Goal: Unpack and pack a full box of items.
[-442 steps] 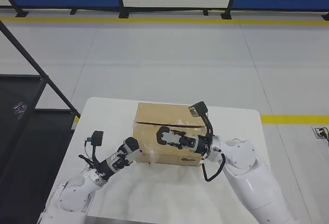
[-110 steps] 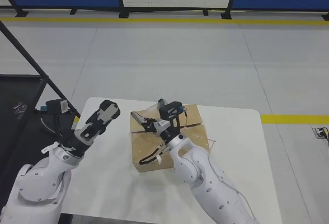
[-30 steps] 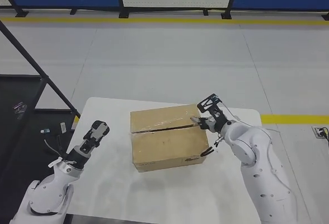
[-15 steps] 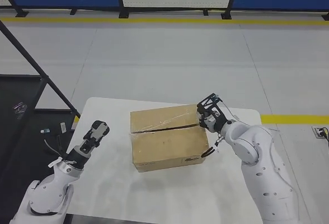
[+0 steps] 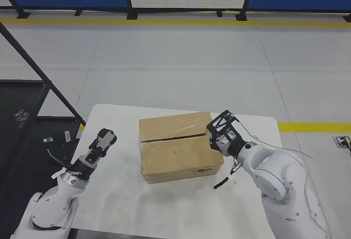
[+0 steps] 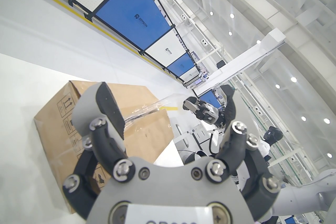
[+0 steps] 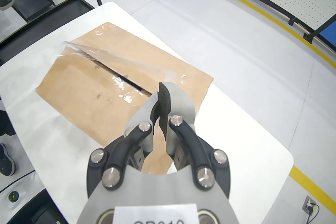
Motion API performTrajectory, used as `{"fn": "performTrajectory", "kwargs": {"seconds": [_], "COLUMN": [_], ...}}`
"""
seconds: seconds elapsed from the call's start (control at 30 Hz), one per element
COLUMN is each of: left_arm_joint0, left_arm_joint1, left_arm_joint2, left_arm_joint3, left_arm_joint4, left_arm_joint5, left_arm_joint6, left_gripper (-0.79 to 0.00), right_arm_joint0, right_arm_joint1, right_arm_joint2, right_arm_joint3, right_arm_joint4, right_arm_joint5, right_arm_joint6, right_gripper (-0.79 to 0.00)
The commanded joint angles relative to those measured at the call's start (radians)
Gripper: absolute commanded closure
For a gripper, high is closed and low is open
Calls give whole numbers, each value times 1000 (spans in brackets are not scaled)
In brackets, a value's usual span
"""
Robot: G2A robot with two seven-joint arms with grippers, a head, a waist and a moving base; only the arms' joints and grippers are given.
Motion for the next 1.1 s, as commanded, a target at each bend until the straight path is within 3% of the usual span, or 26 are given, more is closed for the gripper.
{"fn": "performTrajectory", "kwargs": {"seconds": [0.0, 0.3, 0.7, 0.97, 1.07], "left_arm_joint0": [4, -31, -273, -271, -268], "left_arm_joint1": [0, 9, 3, 3, 3], "left_arm_joint2": [5, 25, 139, 141, 155], "left_arm_joint3": [-9, 39, 342, 340, 336], "left_arm_joint4": [2, -59, -229, -233, -309], "left_arm_joint5": [-4, -111, 7, 8, 32], "left_arm_joint6": [-5, -185, -395, -394, -467], "left_gripper": [-785, -785, -785, -785, -785], "right_arm_joint0": [-15, -38, 9, 24, 28], "right_arm_joint1": [3, 9, 12, 17, 20], "right_arm_joint2": [-5, -39, -73, -75, -75], "right_arm_joint3": [-44, -156, -131, -85, -76], "right_arm_joint4": [27, 64, 120, 145, 154], "right_arm_joint5": [17, 142, 248, 272, 270], "right_arm_joint6": [71, 253, 328, 318, 313], "right_gripper": [0, 0, 0, 0, 0]}}
